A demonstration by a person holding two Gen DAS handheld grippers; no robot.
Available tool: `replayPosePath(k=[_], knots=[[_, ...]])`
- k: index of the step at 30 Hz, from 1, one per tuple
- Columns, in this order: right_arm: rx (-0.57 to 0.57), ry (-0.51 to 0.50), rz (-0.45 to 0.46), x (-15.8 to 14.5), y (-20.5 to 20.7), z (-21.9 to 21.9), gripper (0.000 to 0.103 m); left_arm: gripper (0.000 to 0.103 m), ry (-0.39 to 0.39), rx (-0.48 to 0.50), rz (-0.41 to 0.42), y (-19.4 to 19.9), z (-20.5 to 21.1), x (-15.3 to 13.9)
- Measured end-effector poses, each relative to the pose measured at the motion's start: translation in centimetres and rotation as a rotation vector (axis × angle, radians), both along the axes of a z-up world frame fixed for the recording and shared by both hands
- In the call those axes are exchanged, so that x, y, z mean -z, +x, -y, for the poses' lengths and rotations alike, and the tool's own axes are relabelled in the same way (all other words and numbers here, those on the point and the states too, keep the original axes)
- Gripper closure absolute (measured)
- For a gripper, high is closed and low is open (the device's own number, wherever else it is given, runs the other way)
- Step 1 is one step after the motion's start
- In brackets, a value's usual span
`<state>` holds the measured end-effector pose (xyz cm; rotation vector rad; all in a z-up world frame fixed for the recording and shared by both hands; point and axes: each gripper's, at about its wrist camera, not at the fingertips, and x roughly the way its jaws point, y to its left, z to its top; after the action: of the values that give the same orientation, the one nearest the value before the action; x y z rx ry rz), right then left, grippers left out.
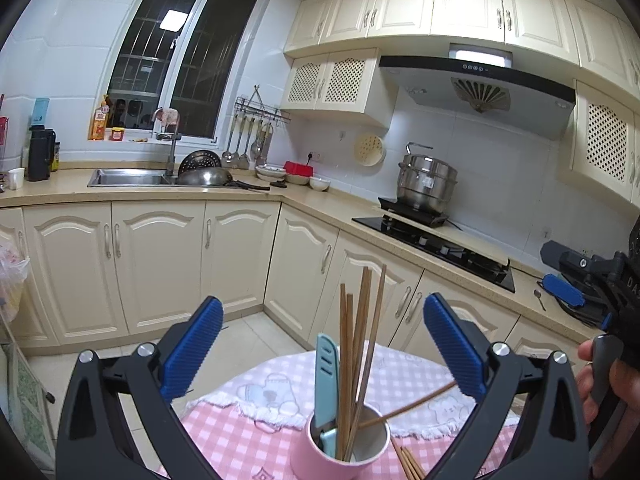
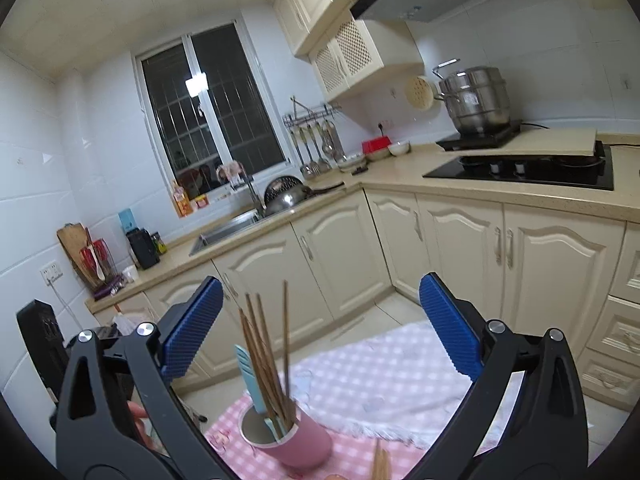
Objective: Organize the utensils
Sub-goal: 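Open the left tool to drop its chopstick into the cup while the right tool releases its own, then move both tools back down to the remaining chopsticks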
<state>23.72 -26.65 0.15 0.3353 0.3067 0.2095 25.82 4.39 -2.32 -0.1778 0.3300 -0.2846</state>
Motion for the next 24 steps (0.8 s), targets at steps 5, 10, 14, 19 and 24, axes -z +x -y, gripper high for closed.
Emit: replayPosePath(k=[5, 10, 14, 19, 24], knots=[[0.007, -0.004, -0.059, 0.7, -1.0, 1.7, 0.006, 0.005, 0.037, 0.01, -0.038, -1.4, 0.5, 0.4], [0.008, -0.025, -0.154, 2.5, -1.7, 3.0, 0.006, 0.005, 0.079, 0.041, -0.076, -2.9, 1.5, 1.6], [0.007, -0.048, -0.256, 4.9, -2.2, 3.5, 0.006, 0.005, 0.104, 0.061, -0.105, -4.0, 2.2, 2.8], [-0.004, -0.083, -0.383, 8.3, -2.5, 3.9, 0.006, 0.005, 0.131, 0.115, -0.153, -5.6, 3.5, 4.8], [-0.037, -0.136, -0.502, 11.7, -3.0, 3.6, 0.006, 0.005, 0.162, 0.168, -0.226, -6.3, 5.4, 7.2]])
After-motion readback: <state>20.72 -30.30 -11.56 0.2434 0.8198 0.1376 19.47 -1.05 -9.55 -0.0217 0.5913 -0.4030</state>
